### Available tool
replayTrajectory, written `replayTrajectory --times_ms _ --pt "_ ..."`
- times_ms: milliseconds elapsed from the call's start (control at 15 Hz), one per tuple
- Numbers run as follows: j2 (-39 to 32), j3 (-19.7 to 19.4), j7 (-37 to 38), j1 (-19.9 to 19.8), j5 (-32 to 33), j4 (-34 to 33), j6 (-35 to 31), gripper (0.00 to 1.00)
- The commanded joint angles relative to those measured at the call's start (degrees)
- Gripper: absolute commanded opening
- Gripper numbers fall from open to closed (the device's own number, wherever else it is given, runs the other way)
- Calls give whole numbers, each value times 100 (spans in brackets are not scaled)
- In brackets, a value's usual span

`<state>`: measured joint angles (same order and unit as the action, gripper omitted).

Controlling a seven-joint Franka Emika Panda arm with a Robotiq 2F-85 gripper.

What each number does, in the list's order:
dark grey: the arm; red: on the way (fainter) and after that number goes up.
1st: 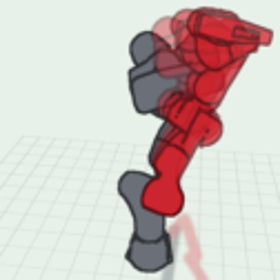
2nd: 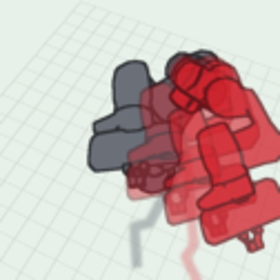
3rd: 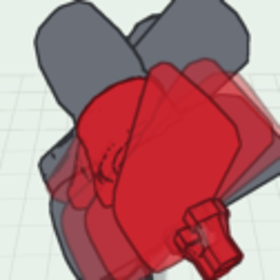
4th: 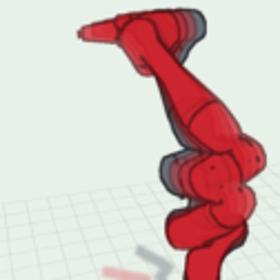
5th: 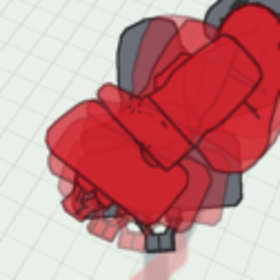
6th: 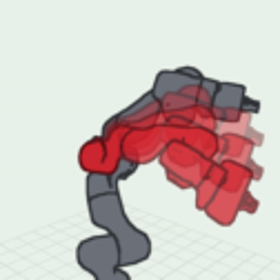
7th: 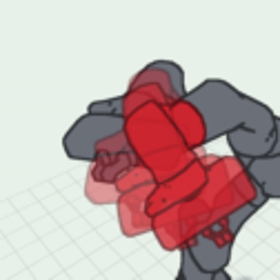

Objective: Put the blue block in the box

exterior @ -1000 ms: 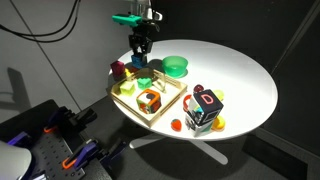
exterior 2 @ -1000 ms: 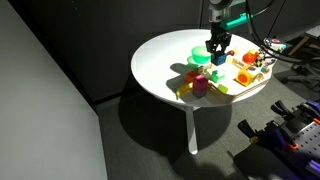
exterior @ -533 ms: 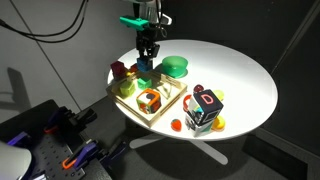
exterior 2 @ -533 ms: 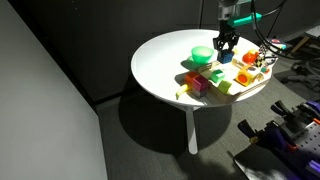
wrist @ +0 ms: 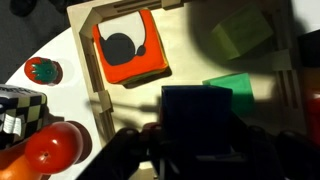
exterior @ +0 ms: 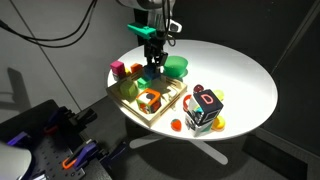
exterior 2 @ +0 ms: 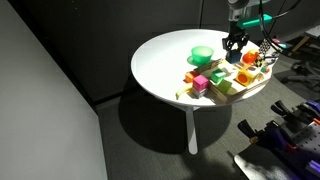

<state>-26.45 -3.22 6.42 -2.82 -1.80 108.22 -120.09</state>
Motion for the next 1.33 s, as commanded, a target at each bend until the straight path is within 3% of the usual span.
replayTrajectory --times_ms 0,333,400,467,600,800,1267 --pt "98 -57 -80 -70 -23 217 -375 30" --pt "23 -56 -164 -130 -85 276 -722 30" --pt "13 -52 -159 -131 -90 285 -752 51" --pt "16 -45 -166 -135 -100 299 -765 80" --pt "33 -37 -153 -114 -89 332 -768 81" --pt "64 -4 -140 -75 -80 367 -745 100" --pt "214 218 -196 57 -126 414 -645 100"
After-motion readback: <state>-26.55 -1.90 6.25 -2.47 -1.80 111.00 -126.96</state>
